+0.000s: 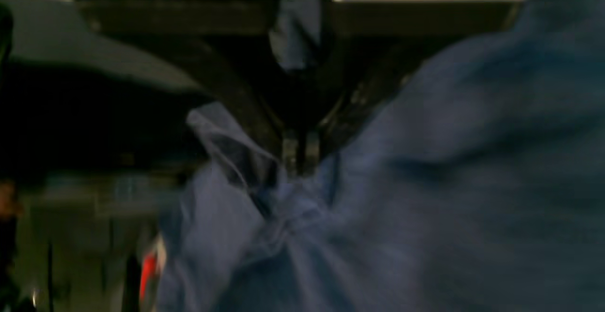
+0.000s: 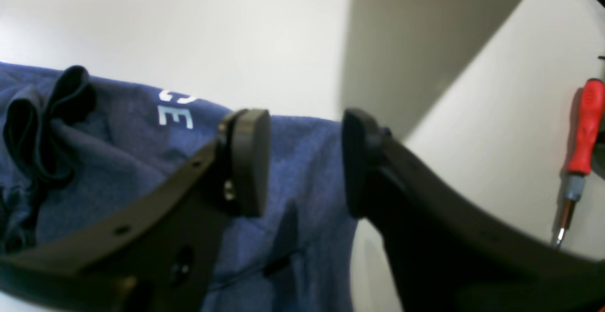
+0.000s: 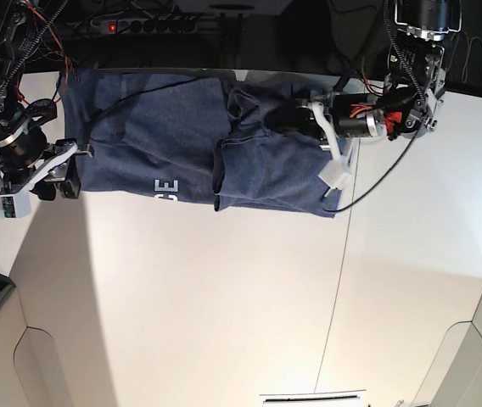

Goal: Layout the t-shirt on the table in an organized manner, then fold the t-shirt properly
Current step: 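Lay the lifted end over the strip's middle with the left gripper, then release the shirt with the left gripper and pull it back, then lift the printed shirt end with the right gripper and fold it over, then grasp the folded bundle with the left gripper and press it flat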

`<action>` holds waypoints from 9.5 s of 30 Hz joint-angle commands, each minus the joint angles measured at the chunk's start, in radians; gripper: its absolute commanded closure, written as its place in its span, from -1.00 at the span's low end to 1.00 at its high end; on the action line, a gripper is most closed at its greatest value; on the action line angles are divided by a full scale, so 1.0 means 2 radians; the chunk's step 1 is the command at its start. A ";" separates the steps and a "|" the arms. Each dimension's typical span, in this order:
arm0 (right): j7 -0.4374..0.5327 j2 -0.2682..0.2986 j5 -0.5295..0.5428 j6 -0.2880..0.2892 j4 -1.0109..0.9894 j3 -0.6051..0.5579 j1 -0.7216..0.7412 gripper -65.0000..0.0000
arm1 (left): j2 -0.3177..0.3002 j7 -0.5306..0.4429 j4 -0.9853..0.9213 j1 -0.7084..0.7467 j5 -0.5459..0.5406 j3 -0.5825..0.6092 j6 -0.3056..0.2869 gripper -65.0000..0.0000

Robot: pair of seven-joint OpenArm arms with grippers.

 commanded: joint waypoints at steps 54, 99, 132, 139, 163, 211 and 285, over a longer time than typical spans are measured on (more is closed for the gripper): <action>0.018 0.032 -0.038 -0.023 0.006 0.005 0.007 -0.36 | 0.006 -0.025 0.056 -0.040 -0.064 0.073 -0.006 1.00; -0.057 0.101 0.175 0.043 -0.263 0.015 0.039 1.00 | -0.001 -0.030 0.056 -0.031 0.041 -0.119 -0.006 1.00; -0.111 -0.080 0.227 0.043 -0.026 -0.234 0.035 1.00 | -0.026 -0.089 0.054 0.025 0.139 -0.120 0.001 1.00; -0.045 -0.108 0.123 0.037 -0.027 -0.318 0.036 1.00 | -0.026 -0.089 0.054 0.025 0.138 -0.120 0.001 1.00; 0.004 -0.139 0.033 0.000 -0.131 -0.394 0.096 1.00 | -0.026 -0.089 0.054 0.025 0.120 -0.120 0.001 1.00; -0.053 -0.110 0.030 -0.045 -0.081 -0.166 0.176 1.00 | -0.026 0.064 0.144 0.025 -0.220 -0.207 -0.006 1.00; 0.005 -0.087 0.064 0.026 -0.216 -0.282 0.131 1.00 | -0.031 0.078 0.188 0.088 0.006 -0.163 -0.006 1.00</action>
